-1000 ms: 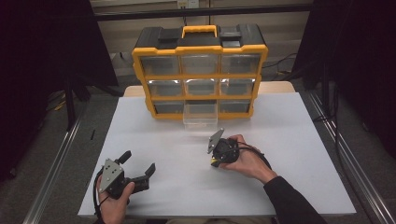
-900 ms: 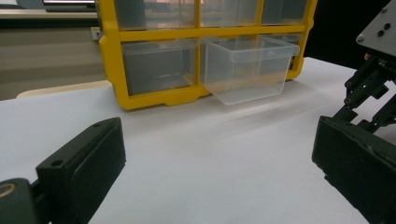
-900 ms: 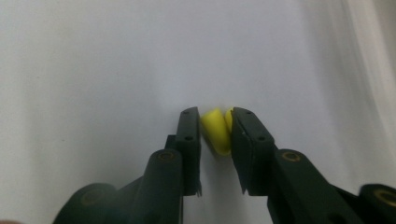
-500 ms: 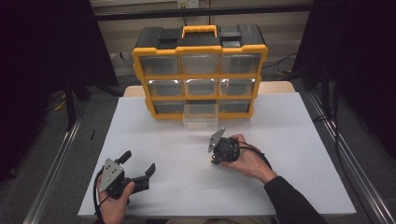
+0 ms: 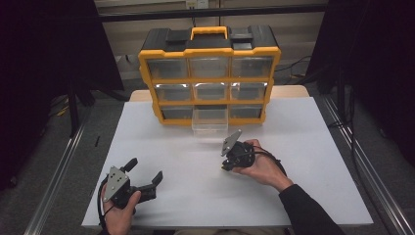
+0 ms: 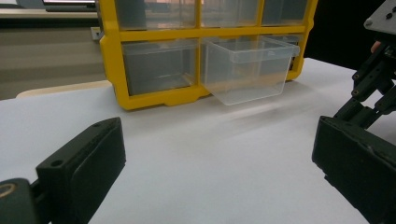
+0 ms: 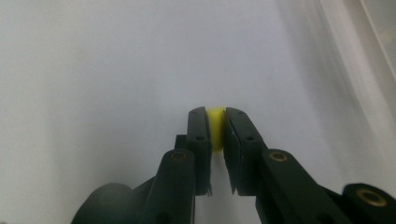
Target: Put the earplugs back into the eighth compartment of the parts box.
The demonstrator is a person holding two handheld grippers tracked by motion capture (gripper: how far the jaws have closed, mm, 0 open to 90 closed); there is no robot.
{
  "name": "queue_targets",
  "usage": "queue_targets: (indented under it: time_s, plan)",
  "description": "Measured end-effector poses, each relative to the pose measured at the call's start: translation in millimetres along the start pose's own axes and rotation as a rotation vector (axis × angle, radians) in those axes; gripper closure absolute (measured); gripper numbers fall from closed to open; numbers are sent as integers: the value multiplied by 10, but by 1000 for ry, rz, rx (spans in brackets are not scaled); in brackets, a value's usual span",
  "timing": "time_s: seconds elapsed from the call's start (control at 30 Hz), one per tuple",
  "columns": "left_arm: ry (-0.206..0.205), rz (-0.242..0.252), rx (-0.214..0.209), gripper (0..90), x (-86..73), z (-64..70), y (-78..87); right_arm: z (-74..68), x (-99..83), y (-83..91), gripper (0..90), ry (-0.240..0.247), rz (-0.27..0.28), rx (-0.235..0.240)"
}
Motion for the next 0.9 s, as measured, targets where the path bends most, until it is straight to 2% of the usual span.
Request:
queue_targets:
  time_s: [0.53, 0.9]
  plan:
    - [4, 1, 0, 29, 3, -3, 2, 65, -11, 125, 806, -79, 99, 11]
    - [7, 7, 1, 29, 8, -3, 2, 101, 51, 213, 809, -111, 198, 15]
Point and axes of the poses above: each handheld gripper's, and its own axes: y roughly backward along the jaws, x roughly out of its top, z roughly to its right, the point moved 1 cm from there along -y, roughly forward along the jaws, and after that the axes turned 13 degrees about z, right-handed, at the moved point
